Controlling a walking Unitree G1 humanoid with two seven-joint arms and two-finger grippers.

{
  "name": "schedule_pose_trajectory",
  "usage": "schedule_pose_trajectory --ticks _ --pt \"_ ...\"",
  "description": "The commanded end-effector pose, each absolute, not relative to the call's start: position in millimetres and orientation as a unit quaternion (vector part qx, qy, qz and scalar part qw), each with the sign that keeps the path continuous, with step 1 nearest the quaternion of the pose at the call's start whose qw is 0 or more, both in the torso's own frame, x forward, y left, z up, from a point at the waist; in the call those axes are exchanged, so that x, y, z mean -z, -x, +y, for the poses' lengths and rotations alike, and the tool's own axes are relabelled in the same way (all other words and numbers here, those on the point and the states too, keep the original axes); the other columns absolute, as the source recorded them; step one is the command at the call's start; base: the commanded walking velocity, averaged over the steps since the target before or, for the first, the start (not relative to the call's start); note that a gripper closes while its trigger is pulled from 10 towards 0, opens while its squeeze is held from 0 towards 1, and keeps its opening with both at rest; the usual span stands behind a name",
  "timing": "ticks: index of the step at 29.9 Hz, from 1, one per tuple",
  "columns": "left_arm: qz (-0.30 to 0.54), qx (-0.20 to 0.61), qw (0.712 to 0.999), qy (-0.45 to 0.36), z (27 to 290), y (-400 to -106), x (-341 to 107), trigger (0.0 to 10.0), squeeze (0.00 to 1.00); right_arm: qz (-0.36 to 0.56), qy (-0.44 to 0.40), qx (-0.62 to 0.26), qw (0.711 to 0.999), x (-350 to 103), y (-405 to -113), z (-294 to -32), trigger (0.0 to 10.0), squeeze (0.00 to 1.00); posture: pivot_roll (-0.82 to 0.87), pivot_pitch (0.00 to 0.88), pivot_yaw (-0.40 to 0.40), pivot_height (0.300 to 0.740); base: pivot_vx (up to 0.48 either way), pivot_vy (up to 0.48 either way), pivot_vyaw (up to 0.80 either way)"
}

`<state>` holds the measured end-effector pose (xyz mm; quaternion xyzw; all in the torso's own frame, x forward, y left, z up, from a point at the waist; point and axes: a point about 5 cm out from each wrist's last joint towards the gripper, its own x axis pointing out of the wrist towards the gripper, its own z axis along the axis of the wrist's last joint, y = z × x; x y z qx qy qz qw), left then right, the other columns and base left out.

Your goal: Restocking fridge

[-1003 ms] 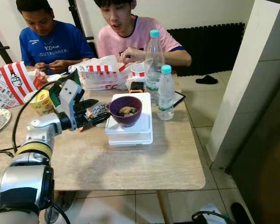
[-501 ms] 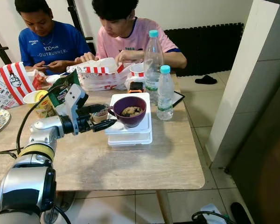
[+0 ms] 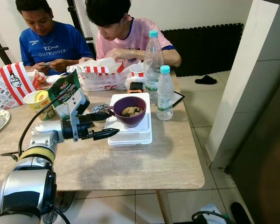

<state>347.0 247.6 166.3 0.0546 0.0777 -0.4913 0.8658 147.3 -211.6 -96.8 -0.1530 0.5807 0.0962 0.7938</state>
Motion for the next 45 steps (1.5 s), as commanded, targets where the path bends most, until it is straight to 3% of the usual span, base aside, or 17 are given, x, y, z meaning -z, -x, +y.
schedule_pose_trajectory --ticks 1,12,27,35,45 --pt "0.066 0.488 0.868 -0.061 247.6 -348.7 -170.7 10.0 0.0 0.579 0.156 -0.099 0.794 96.6 -148.5 -210.2 10.0 0.0 -0.02 0.0 0.061 0.74 0.0 0.0 0.0" --pt "0.041 0.468 0.881 -0.061 253.0 -352.8 -184.4 10.0 0.0 0.58 0.159 -0.102 0.792 96.6 -148.1 -211.0 10.0 0.0 -0.03 0.0 0.056 0.74 0.0 0.0 0.0" --pt "0.054 0.544 0.835 -0.066 252.1 -346.5 -192.8 10.0 0.0 0.594 0.188 -0.123 0.772 97.0 -140.9 -220.8 10.0 0.0 -0.03 0.06 0.045 0.74 0.0 0.0 0.0" --pt "0.048 0.543 0.836 -0.061 252.6 -345.4 -190.8 10.0 0.0 0.593 0.186 -0.121 0.774 97.6 -139.1 -221.3 10.0 0.0 -0.04 0.064 0.05 0.74 0.0 0.0 0.0" --pt "0.016 0.503 0.863 -0.053 244.3 -350.6 -184.7 10.0 0.0 0.588 0.189 -0.125 0.777 96.6 -141.8 -221.2 10.0 0.0 -0.03 0.073 0.049 0.74 0.0 0.0 0.0"
